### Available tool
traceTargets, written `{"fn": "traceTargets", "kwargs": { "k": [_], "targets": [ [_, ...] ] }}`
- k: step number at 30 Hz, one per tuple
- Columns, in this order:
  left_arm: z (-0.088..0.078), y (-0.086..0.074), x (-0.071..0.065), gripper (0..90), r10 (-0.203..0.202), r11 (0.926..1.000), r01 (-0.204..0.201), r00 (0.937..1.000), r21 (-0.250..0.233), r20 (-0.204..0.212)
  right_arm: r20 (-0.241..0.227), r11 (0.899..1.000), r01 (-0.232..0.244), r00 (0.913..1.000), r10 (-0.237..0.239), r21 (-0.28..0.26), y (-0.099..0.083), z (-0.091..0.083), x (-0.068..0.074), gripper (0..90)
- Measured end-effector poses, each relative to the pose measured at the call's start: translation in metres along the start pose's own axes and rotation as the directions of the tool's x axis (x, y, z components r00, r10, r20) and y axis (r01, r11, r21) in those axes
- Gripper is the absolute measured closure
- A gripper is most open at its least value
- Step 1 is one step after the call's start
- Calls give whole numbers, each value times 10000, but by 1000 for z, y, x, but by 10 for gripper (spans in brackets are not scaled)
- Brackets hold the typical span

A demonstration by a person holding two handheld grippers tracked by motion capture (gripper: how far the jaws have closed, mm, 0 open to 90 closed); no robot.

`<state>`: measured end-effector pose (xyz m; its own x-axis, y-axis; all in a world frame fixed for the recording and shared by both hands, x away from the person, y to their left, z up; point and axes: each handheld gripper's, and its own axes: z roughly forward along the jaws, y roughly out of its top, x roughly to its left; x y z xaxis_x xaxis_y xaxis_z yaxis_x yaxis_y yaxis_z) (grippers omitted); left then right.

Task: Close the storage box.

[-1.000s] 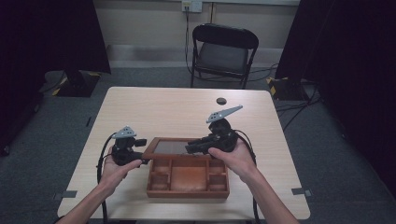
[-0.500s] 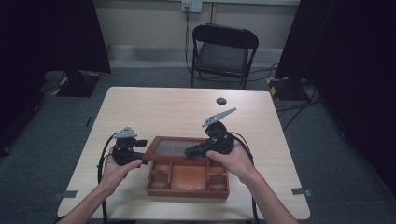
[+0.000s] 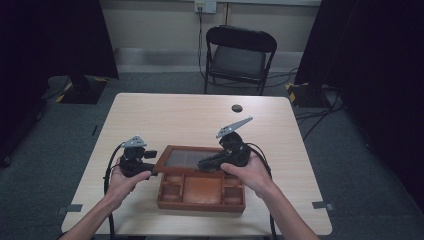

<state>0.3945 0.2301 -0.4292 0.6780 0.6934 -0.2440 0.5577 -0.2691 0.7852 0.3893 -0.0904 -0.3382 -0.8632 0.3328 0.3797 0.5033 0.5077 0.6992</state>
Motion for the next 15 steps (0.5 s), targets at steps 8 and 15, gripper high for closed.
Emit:
{"fn": "traceTargets", "kwargs": {
  "k": [8,15],
  "targets": [
    [-2,-2,8,185,-5,9998,10,9996,177,-273,70,9999,60,10000,-61,108,-1,0,1,819],
    [-3,-6,17,189,-387,9989,397,9984,244,-411,99,9998,120,9999,-122,185,-4,-2,2,819]
  ]
}}
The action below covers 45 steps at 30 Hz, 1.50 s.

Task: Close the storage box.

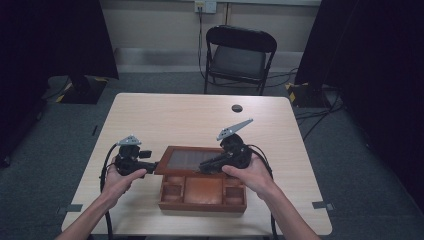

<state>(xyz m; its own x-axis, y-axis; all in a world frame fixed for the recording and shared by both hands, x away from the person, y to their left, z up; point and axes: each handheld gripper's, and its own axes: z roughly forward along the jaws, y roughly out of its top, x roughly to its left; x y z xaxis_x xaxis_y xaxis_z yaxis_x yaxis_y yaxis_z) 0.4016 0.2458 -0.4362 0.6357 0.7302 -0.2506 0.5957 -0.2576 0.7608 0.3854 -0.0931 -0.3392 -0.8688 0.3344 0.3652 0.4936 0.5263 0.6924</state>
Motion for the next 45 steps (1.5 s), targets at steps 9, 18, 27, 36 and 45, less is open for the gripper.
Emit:
{"fn": "traceTargets", "kwargs": {
  "k": [9,18,27,36,45],
  "targets": [
    [-3,-1,2,188,9,10000,-10,9997,-35,-254,40,10000,29,10000,-29,12,-4,-3,1,818],
    [-10,-2,7,188,-128,9997,117,9987,-229,-498,97,9996,48,9999,-51,266,-14,0,5,818],
    [-10,-1,10,188,-271,9995,264,9989,-174,-381,206,9986,108,9997,-119,510,-22,7,8,818],
    [-13,0,15,191,-34,10000,30,9977,-63,-674,89,9972,270,9996,-277,700,-33,15,8,819],
    [-11,0,14,192,30,10000,-27,9973,46,-740,76,9950,386,9992,-395,926,-44,26,9,820]
  ]
}}
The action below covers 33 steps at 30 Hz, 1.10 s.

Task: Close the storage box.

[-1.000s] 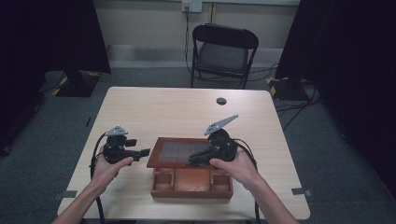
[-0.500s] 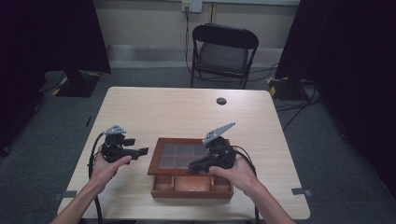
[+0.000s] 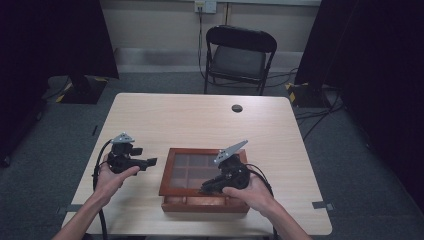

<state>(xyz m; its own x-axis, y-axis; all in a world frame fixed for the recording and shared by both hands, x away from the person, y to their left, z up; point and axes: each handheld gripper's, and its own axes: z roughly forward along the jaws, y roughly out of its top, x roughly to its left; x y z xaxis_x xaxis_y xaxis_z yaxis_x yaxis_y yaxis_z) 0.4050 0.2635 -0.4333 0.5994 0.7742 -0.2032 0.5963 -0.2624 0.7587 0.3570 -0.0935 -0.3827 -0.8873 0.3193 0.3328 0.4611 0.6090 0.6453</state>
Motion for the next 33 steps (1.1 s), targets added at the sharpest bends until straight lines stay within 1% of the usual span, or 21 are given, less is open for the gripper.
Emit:
{"fn": "traceTargets", "kwargs": {
  "k": [4,6,7,9,13,14,17,18,22,25,27,30,33],
  "targets": [
    [0,1,-3,196,246,9997,-247,9997,70,51,-6,10000,42,10000,-42,-9,-2,2,0,821],
    [1,1,-5,197,304,9995,-305,9995,122,66,27,9997,223,9997,-223,-67,-4,2,1,821],
    [2,0,-5,197,311,9994,-312,9995,130,73,-6,9997,201,9998,-201,-132,-5,3,1,821],
    [2,0,-5,197,398,9990,-400,9992,217,67,52,9997,248,9997,-248,-76,-7,4,1,820],
    [2,0,-6,197,405,9989,-407,9991,233,86,-18,9998,148,9999,-148,139,-12,12,0,820],
    [3,0,-7,198,366,9991,-368,9993,226,93,22,9996,160,9999,-161,238,-14,14,-1,821],
    [3,0,-7,198,417,9988,-420,9991,265,105,82,9992,150,9998,-153,361,-16,18,-1,821],
    [3,0,-6,198,462,9985,-464,9989,291,99,-23,9992,130,9999,-129,371,-16,19,-1,821],
    [4,0,-7,198,470,9981,-475,9988,389,138,-12,9992,171,9999,-170,370,-17,19,-2,821],
    [5,0,-8,198,518,9978,-524,9986,407,144,10,9983,148,9999,-148,557,-19,23,-3,821],
    [5,0,-8,198,534,9977,-535,9986,419,25,10,9976,195,9998,-196,658,-19,25,-3,822],
    [5,0,-8,197,526,9980,-530,9985,353,128,-63,9978,165,9999,-161,647,-20,28,-4,822],
    [5,0,-9,197,548,9978,-553,9984,362,125,12,9969,113,9999,-114,781,-21,29,-4,822]
  ]
}}
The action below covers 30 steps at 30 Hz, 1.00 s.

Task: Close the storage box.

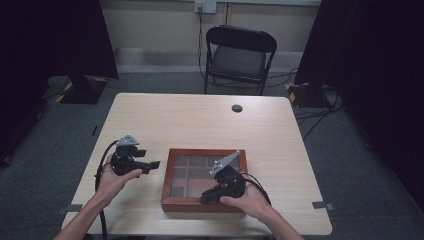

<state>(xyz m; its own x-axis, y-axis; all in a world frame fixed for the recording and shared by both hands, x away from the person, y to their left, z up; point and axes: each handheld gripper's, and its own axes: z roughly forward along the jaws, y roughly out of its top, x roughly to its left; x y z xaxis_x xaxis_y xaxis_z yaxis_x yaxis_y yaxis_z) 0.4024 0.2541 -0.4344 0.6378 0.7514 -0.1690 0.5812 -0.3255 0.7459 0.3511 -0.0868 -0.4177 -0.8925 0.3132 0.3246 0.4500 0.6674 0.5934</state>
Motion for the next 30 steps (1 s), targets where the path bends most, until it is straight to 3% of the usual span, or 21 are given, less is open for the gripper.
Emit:
{"fn": "traceTargets", "kwargs": {
  "k": [7,13,17,21,25,27,28,29,30],
  "targets": [
    [1,0,0,197,-63,10000,62,10000,56,51,35,9998,105,9999,-105,139,-2,4,-1,822],
    [2,0,0,197,32,9999,-33,10000,136,43,-142,9999,-116,9998,116,63,-3,5,-4,809],
    [2,0,-1,197,63,9999,-63,10000,158,39,-231,9987,-361,9991,353,-358,-3,-3,-8,691],
    [4,0,-2,193,135,9997,-137,9999,209,75,586,9906,-917,9935,979,-1012,-3,-22,-17,573],
    [5,-1,-1,192,183,9992,-186,9998,341,95,1517,9677,-1573,9703,1886,-1969,-9,-48,-34,443],
    [6,-1,-1,192,41,9993,-46,9999,378,132,2023,9520,-1863,9501,2375,-2429,-14,-62,-43,384],
    [7,-2,-1,192,-17,9991,9,9998,425,186,2252,9492,-1903,9421,2484,-2507,-16,-68,-48,346],
    [7,-2,-1,192,-2,9989,-4,9999,464,146,2553,9448,-1979,9298,2653,-2613,-19,-75,-53,302],
    [8,-2,-1,192,4,9987,-9,9999,501,107,2673,9329,-2218,9160,2991,-2837,-22,-81,-58,262]
  ]
}}
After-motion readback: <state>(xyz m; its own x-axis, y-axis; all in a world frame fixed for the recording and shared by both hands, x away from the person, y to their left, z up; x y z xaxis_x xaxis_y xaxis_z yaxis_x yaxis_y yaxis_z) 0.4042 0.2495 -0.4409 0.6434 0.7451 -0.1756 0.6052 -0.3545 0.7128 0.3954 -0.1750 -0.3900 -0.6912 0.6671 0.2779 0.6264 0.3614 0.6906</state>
